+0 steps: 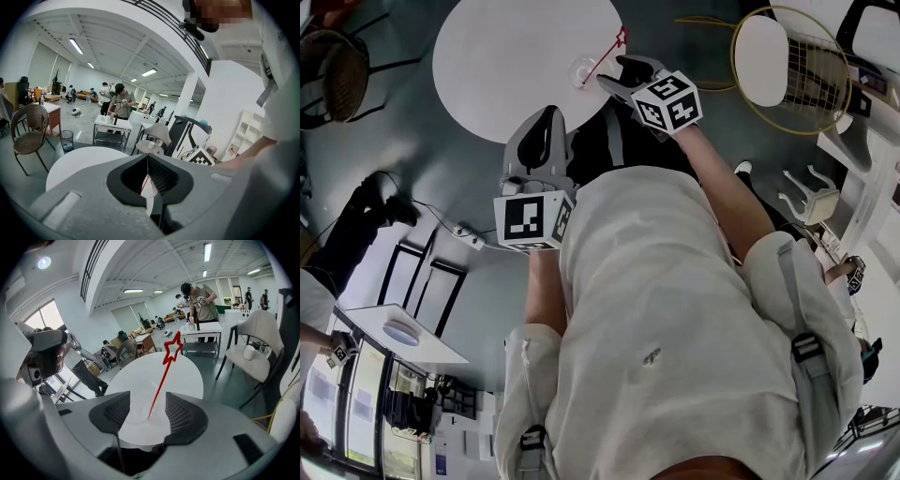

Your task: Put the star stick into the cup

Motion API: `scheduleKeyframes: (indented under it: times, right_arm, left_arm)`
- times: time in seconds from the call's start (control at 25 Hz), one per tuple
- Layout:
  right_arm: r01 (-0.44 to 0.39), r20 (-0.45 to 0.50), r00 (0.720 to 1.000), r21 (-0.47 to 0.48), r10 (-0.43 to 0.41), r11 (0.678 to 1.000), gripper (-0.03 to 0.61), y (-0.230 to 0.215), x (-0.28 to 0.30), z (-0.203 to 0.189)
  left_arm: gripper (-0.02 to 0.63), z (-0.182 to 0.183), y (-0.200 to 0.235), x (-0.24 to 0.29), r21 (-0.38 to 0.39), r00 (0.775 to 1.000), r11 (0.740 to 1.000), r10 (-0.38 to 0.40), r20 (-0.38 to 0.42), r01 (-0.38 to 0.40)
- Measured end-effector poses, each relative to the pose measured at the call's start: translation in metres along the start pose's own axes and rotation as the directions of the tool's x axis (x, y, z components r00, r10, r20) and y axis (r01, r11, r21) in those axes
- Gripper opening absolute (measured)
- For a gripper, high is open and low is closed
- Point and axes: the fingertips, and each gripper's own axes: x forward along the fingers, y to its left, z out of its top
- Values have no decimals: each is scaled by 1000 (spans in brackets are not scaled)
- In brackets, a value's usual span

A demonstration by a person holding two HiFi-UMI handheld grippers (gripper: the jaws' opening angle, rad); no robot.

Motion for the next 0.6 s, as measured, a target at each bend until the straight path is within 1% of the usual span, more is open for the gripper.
scheduleKeyframes:
  times: [0.32, 0.6]
  right_arm:
    - [8, 11, 1000, -6, -8, 1000, 244, 1, -8, 4]
    - [8, 32, 999, -10, -8, 1000, 236, 11, -29, 11]
  left_arm:
    - [12, 4, -4, 0, 12, 1000, 1000, -11, 11, 11]
    - [12, 21, -5, -7, 34, 999, 999, -13, 49, 12]
